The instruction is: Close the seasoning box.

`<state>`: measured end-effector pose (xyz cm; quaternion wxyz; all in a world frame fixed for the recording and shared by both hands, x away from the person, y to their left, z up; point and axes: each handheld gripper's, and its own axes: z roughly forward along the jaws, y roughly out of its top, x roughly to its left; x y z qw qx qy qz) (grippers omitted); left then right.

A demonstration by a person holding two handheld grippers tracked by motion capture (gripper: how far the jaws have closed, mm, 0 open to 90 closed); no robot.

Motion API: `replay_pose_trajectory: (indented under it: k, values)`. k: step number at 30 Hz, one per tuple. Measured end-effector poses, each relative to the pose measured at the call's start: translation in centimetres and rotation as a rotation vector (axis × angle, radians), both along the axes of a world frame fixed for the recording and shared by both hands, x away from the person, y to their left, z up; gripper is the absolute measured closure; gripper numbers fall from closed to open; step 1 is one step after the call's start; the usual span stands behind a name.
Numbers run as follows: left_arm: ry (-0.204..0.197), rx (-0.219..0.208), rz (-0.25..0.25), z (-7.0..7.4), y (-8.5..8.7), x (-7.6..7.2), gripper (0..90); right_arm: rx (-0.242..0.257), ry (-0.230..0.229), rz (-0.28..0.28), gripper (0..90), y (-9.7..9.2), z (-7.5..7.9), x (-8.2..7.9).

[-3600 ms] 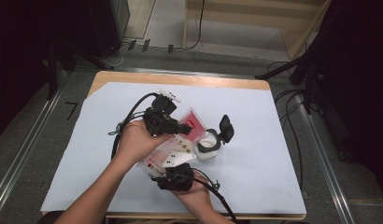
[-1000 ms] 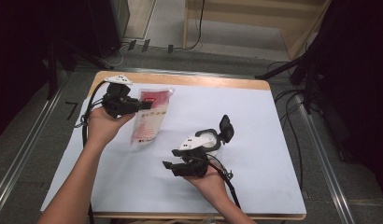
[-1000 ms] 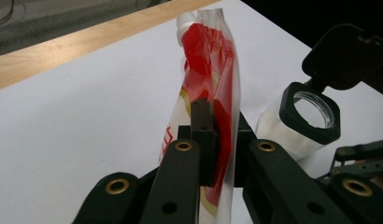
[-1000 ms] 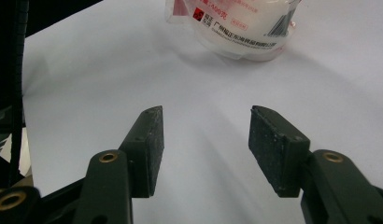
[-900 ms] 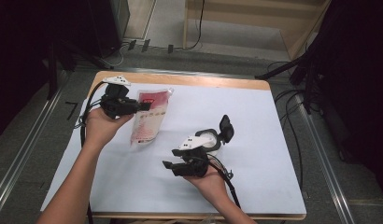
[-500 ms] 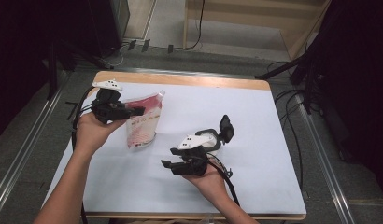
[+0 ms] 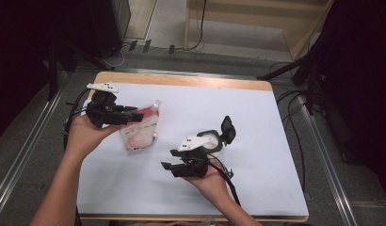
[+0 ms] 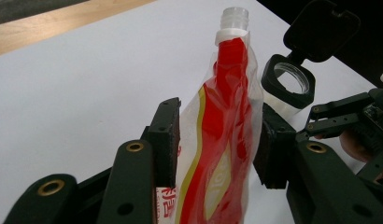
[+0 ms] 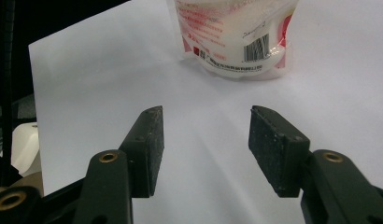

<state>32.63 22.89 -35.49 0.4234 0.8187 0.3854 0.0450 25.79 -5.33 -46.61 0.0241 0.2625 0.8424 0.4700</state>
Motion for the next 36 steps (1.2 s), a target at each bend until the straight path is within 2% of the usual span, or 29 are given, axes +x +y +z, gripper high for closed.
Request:
replay_pose_trajectory:
  k: [5,10,14,17,19,22,27,30,33,36]
  values:
    - [0.011,0.005,0.005,1.0,0.3,-0.3,55.3,-0.007,0.008,0.000,46.1,-0.3,0.4,0.1]
    - [0.017,-0.012,0.027,2.2,1.0,-0.8,53.3,-0.009,0.019,0.016,46.5,-0.6,0.6,0.2]
    - [0.003,-0.001,0.055,3.6,1.7,-1.4,49.7,-0.006,0.024,0.028,47.7,-0.7,0.8,0.2]
    - [-0.015,-0.025,0.076,4.6,2.5,-1.9,48.5,-0.009,0.034,0.029,49.7,-0.8,0.8,0.3]
    - [-0.012,-0.050,0.098,4.9,3.2,-2.1,48.0,-0.009,0.045,0.033,50.9,-0.9,0.8,0.4]
    - [0.003,-0.057,0.137,4.9,4.4,-2.0,48.3,-0.013,0.057,0.034,53.1,-1.2,1.2,0.5]
    - [0.015,-0.041,0.185,4.2,5.7,-1.7,48.5,-0.006,0.071,0.031,60.2,-1.9,2.0,0.8]
    - [0.024,-0.044,0.199,3.6,6.2,-1.4,49.3,-0.013,0.054,0.030,66.8,-2.4,2.8,1.0]
    - [0.028,-0.027,0.211,3.0,6.5,-1.1,49.6,-0.011,0.059,0.022,71.2,-2.9,3.5,1.2]
    - [0.039,-0.032,0.227,2.5,6.8,-0.8,49.5,-0.005,0.076,0.011,78.9,-3.6,4.2,1.5]
